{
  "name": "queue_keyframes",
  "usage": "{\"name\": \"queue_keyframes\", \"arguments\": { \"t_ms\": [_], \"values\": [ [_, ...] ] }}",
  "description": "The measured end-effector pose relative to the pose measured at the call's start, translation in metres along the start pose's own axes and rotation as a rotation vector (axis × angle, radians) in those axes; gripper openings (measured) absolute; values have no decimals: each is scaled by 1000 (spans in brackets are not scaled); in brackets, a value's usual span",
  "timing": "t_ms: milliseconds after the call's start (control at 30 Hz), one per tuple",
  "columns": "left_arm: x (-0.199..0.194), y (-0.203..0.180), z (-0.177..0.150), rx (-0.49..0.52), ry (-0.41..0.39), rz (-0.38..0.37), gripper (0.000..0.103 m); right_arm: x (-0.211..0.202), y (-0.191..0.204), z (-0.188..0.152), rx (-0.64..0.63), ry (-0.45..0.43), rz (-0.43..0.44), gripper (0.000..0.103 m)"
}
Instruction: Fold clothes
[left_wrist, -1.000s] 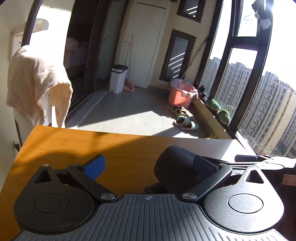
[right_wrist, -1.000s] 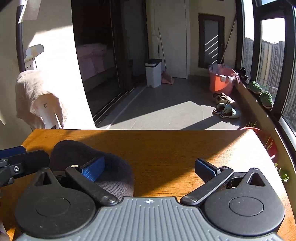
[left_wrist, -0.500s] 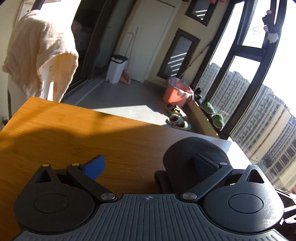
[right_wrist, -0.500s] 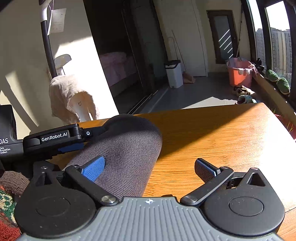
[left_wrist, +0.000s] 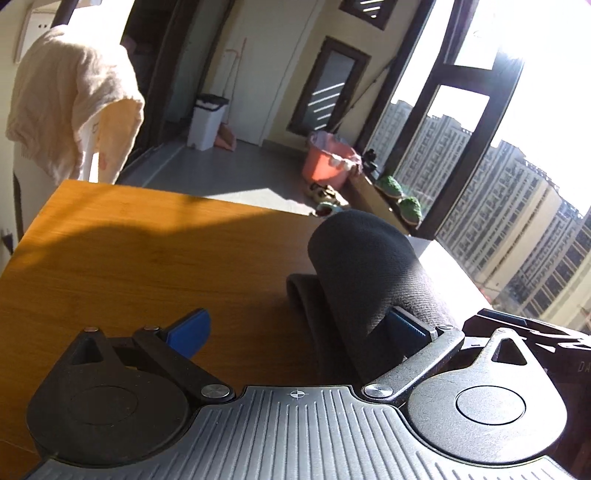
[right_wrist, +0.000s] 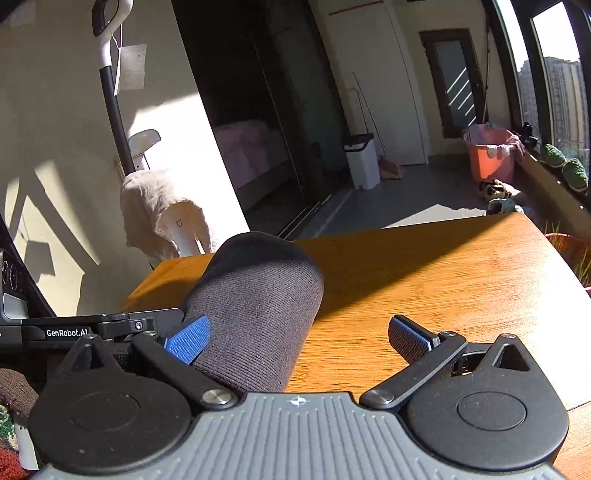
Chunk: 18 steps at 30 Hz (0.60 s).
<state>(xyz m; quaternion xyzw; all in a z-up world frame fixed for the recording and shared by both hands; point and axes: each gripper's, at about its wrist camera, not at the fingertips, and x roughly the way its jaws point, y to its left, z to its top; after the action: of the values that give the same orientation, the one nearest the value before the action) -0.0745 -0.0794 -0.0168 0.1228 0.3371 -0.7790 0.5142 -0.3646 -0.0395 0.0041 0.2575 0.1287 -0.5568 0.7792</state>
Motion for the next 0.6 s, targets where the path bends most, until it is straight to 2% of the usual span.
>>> {"name": "queue_keyframes", "arguments": {
  "t_ms": [67,233,300,367,500,600],
  "values": [
    [7,2,-3,-43,-6,-14,103,-2,-5,2,3,-7,-28,103],
    [20,-14,-6,-41,-28,-4,103,-3,-17,11,53,-27,-75,103],
    [21,-15,-7,-39,-40,3,103,3,-15,10,36,-1,-88,103],
    [18,-18,-8,-20,-48,23,103,12,-11,3,8,27,-110,103],
    [9,-29,-10,62,-82,82,103,11,-11,0,32,17,-98,103],
    [1,-36,-12,81,-97,101,103,7,-8,0,15,7,-110,103]
  ]
}}
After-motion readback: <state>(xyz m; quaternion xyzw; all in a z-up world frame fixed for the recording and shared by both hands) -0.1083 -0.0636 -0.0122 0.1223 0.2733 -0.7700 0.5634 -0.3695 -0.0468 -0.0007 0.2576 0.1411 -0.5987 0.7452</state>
